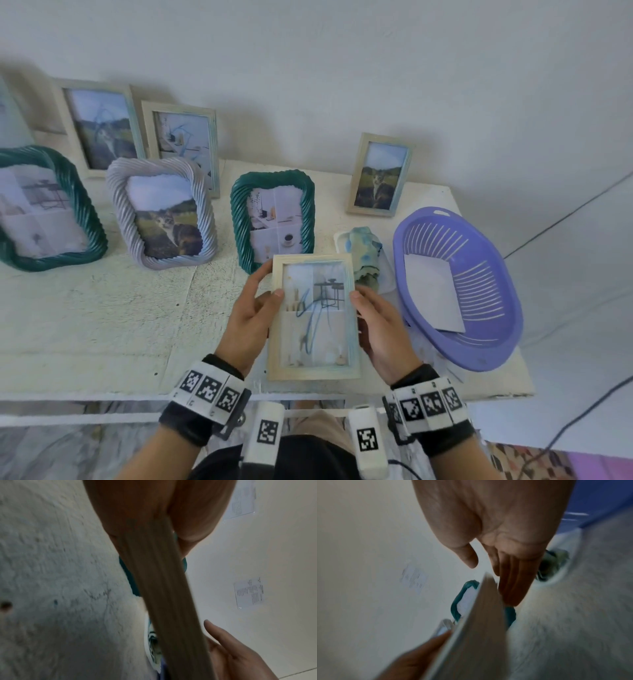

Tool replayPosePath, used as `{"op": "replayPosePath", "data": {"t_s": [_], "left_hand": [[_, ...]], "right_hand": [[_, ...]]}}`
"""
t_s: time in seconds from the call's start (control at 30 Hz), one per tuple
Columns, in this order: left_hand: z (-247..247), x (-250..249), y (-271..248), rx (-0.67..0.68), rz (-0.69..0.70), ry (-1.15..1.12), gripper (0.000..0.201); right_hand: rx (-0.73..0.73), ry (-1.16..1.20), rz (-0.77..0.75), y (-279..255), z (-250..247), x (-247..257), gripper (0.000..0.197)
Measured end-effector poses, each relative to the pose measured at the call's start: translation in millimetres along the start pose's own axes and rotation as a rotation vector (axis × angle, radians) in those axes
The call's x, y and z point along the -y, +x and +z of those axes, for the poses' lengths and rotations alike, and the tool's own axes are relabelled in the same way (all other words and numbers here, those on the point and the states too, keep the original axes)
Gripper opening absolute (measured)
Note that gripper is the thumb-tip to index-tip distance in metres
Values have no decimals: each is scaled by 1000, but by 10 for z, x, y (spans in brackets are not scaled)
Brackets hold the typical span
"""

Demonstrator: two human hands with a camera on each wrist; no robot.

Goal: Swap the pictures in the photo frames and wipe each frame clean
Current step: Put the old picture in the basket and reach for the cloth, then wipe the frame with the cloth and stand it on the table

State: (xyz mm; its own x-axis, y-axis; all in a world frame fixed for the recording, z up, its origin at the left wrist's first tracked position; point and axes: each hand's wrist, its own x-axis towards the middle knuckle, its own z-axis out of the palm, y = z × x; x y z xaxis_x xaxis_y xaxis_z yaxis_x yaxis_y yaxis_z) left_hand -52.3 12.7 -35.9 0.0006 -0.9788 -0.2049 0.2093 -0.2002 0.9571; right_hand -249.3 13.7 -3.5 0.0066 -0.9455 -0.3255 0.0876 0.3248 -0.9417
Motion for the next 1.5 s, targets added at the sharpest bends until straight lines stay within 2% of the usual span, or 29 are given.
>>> {"op": "replayPosePath", "data": {"t_s": [0.1,0.17,0.23,0.3,0.43,0.53,0.63,0.7,0.77,0.87,0.97,1.07,1.17,1.37,1.5], "left_hand": [[-197,40,1,-50,116,96,46],[-318,63,-6,-72,138,135,51],[-411,66,-13,-93,150,150,53],[-471,67,-14,-114,160,158,52],[-532,46,-25,-164,168,144,45],[-538,11,-27,-196,180,145,40],[-546,11,-16,-210,196,162,45],[-548,10,-1,-207,199,168,42],[-551,17,15,-202,195,171,42],[-533,29,42,-193,202,169,41],[-499,25,53,-165,232,200,43],[-466,31,45,-165,286,253,45],[-426,17,44,-147,302,282,50],[-463,29,81,-113,315,297,53],[-502,50,90,-180,331,333,48]], "right_hand": [[-66,-472,-211,285,0,85,30],[-113,-776,-377,523,34,192,32],[-147,-983,-430,777,94,280,35],[-191,-1185,-341,1017,146,326,39],[-220,-1474,8,1343,178,281,44],[-242,-1483,83,1439,165,152,52],[-272,-1457,4,1432,129,121,47],[-263,-1361,-69,1357,121,161,44],[-253,-1211,-182,1188,150,205,47],[-206,-991,-457,789,273,250,48],[-98,-952,-610,394,434,243,48],[-10,-1073,-638,206,591,157,47],[-3,-1200,-633,208,696,44,42],[-10,-1101,-667,194,819,-23,28],[195,-1127,-737,-22,863,-34,30]]}}
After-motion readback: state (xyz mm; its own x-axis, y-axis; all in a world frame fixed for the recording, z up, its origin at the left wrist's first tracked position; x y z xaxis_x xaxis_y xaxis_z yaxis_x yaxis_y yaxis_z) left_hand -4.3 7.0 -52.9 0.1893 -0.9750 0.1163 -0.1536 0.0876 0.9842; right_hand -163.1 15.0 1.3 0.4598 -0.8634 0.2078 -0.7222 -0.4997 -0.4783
